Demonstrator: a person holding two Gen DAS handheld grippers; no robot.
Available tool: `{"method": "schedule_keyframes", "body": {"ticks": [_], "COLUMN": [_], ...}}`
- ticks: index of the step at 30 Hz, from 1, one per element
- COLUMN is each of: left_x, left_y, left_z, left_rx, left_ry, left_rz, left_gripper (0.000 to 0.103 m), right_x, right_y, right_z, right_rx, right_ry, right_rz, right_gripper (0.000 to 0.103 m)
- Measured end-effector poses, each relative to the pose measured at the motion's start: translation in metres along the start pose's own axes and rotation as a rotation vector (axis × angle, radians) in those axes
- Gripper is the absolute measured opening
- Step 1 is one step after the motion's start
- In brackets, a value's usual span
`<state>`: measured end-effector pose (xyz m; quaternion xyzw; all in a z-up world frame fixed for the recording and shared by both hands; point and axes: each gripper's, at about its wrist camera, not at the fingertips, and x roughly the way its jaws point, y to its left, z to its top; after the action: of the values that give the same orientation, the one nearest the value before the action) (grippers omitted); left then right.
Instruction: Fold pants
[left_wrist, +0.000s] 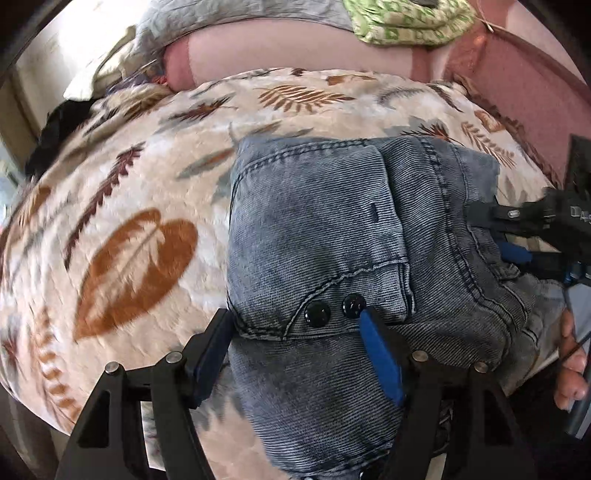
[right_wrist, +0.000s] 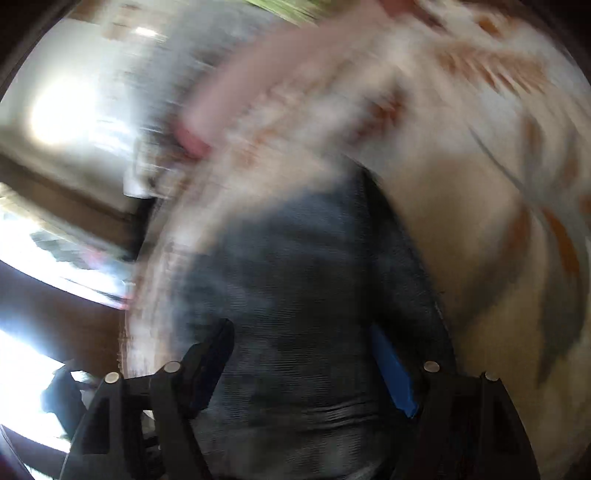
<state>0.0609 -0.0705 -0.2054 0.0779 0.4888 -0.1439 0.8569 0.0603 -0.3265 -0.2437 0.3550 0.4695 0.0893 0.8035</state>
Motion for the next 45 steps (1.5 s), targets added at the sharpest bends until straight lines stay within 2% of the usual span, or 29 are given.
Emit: {"method": "schedule_keyframes", "body": {"ticks": [1, 5, 8, 10, 15, 18, 20, 24, 27, 29, 31, 33, 36, 37, 38, 40, 42, 45], "left_x": [-0.001, -0.001, 0.003, 0.003, -0.002, -0.009, -0.020, -0.032, -0.024, -0.013, 0.000, 0.015, 0.039, 0.051, 0.063, 0.079, 0.079, 0.061], "left_y": [0.001, 0.000, 0.004, 0.004, 0.012, 0.020, 0.024, 0.032, 0.034, 0.034, 0.031, 0.026, 0.021, 0.019, 0.017, 0.022, 0.027, 0.030], "left_z": [-0.002, -0.008, -0.011, -0.015, -0.018, -0.009, 0.003, 0.037, 0.066, 0.082, 0.096, 0.103, 0.106, 0.105, 0.102, 0.098, 0.098, 0.096], "left_rx": [-0.008, 0.021, 0.000, 0.001, -0.036, -0.050, -0.033, -0.036, -0.042, -0.049, -0.054, -0.049, -0.035, -0.020, -0.013, -0.049, -0.091, -0.083], "left_ry": [-0.008, -0.011, -0.002, -0.007, 0.042, 0.080, 0.047, -0.031, -0.045, -0.044, -0.033, -0.018, 0.019, 0.043, 0.079, 0.109, 0.106, 0.091], "left_rz": [-0.004, -0.018, -0.032, -0.034, -0.087, -0.126, -0.107, -0.038, 0.023, 0.054, 0.082, 0.105, 0.146, 0.165, 0.182, 0.182, 0.164, 0.158], "left_gripper": [0.072, 0.072, 0.072, 0.072, 0.072, 0.072, 0.072, 0.072, 0.072, 0.072, 0.072, 0.072, 0.072, 0.072, 0.072, 0.074, 0.075, 0.074], "right_x": [-0.006, -0.010, -0.011, -0.014, -0.028, -0.036, -0.046, -0.076, -0.071, -0.056, -0.041, -0.024, 0.006, 0.015, 0.021, 0.022, 0.019, 0.010], "right_y": [-0.004, 0.000, 0.012, 0.014, 0.006, 0.013, 0.022, 0.047, 0.063, 0.069, 0.073, 0.075, 0.064, 0.055, 0.046, 0.027, 0.025, 0.025], "right_z": [-0.001, -0.011, -0.023, -0.036, -0.048, -0.057, -0.054, -0.035, -0.020, -0.005, 0.007, 0.017, 0.030, 0.033, 0.036, 0.041, 0.042, 0.037], "right_rx": [0.001, -0.113, -0.277, -0.356, -0.383, -0.421, -0.413, -0.406, -0.390, -0.355, -0.324, -0.313, -0.290, -0.272, -0.243, -0.156, -0.172, -0.176], "right_ry": [-0.011, 0.012, 0.025, 0.025, 0.023, 0.015, -0.027, -0.222, -0.260, -0.237, -0.208, -0.182, -0.114, -0.088, -0.060, -0.035, -0.030, -0.052], "right_rz": [0.039, 0.012, -0.096, -0.135, -0.140, -0.203, -0.220, -0.101, -0.082, -0.067, -0.050, -0.060, -0.137, -0.182, -0.186, -0.103, -0.082, -0.067], "right_gripper": [0.075, 0.075, 0.075, 0.075, 0.075, 0.075, 0.075, 0.075, 0.075, 0.069, 0.038, 0.037, 0.033, 0.033, 0.033, 0.033, 0.034, 0.036]}}
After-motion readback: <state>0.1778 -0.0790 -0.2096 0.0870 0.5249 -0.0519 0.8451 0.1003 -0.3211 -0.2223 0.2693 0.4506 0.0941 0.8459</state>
